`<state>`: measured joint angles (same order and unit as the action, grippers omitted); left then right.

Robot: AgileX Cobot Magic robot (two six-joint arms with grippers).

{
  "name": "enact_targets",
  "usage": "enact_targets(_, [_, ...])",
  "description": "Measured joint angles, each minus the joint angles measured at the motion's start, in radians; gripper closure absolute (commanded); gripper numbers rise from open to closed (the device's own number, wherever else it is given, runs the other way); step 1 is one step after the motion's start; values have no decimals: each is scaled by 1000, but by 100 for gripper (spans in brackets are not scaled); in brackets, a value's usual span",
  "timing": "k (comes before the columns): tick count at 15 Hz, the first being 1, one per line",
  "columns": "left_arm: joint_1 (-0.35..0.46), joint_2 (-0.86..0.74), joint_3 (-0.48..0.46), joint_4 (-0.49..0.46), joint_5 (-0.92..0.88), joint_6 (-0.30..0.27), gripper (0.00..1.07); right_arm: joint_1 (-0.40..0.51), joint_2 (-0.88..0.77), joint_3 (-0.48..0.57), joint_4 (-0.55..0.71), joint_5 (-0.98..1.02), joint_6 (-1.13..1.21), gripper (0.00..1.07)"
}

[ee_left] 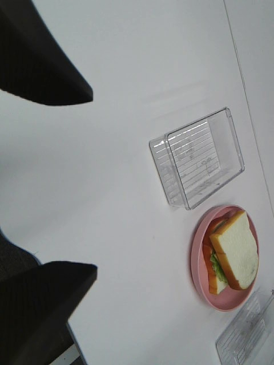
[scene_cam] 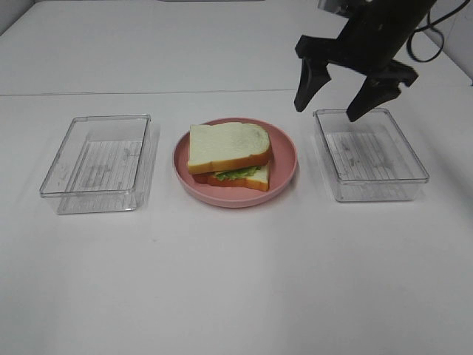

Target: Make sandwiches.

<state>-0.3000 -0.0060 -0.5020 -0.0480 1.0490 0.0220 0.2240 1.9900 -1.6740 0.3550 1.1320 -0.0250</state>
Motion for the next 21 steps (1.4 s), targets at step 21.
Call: enact_targets(21, [0, 0, 0, 0, 0, 0, 34, 0, -1495, 1024, -229, 60, -10, 28])
